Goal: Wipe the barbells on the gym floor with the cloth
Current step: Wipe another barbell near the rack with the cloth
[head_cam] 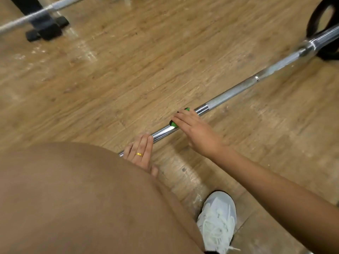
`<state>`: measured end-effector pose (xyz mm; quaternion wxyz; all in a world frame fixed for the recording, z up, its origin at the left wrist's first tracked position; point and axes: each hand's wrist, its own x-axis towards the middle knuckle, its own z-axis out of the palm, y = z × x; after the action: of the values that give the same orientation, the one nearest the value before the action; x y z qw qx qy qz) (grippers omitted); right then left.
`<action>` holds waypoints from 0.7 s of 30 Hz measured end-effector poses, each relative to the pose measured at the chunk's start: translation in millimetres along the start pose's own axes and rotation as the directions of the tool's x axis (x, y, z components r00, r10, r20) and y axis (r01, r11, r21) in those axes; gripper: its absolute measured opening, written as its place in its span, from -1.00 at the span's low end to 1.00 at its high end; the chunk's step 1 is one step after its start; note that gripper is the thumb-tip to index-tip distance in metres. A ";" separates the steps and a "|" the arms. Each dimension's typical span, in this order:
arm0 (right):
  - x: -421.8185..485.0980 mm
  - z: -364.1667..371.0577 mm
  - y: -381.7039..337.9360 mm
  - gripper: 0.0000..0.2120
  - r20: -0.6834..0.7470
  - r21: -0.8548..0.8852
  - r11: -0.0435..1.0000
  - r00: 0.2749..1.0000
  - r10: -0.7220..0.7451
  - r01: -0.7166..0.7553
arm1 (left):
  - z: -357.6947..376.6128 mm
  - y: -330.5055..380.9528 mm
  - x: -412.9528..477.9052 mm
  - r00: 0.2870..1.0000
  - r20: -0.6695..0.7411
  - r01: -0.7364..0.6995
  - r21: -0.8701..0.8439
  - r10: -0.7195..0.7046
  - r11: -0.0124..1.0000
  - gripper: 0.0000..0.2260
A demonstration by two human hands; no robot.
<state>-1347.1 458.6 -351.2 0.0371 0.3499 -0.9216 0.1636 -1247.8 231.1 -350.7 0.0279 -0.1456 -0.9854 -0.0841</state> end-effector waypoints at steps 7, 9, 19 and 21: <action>-28.6 1.2 6.4 -0.29 -0.084 0.033 0.982 0.978 0.189 -0.187 | 5.7 6.9 -24.9 0.995 0.079 -0.064 0.028 0.062 0.998 -0.32; -34.9 4.9 -7.7 -0.28 -0.064 0.034 0.993 0.991 0.116 -0.114 | 5.0 5.7 -29.2 0.989 0.096 -0.118 0.047 0.113 0.992 -0.34; -63.1 1.3 -12.7 -0.39 -0.067 0.033 0.983 0.981 0.182 -0.180 | 8.4 18.7 -41.7 0.993 0.088 -0.090 0.098 0.081 0.991 -0.33; -66.0 -2.3 -7.9 -0.38 -0.026 0.024 0.992 0.992 0.126 -0.125 | 10.4 18.9 -43.7 0.989 0.084 -0.131 0.133 0.120 0.982 -0.30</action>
<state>-1292.3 495.5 -358.8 0.0354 0.2892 -0.9394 0.1809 -1200.8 238.4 -361.5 0.0057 -0.2083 -0.9780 -0.0080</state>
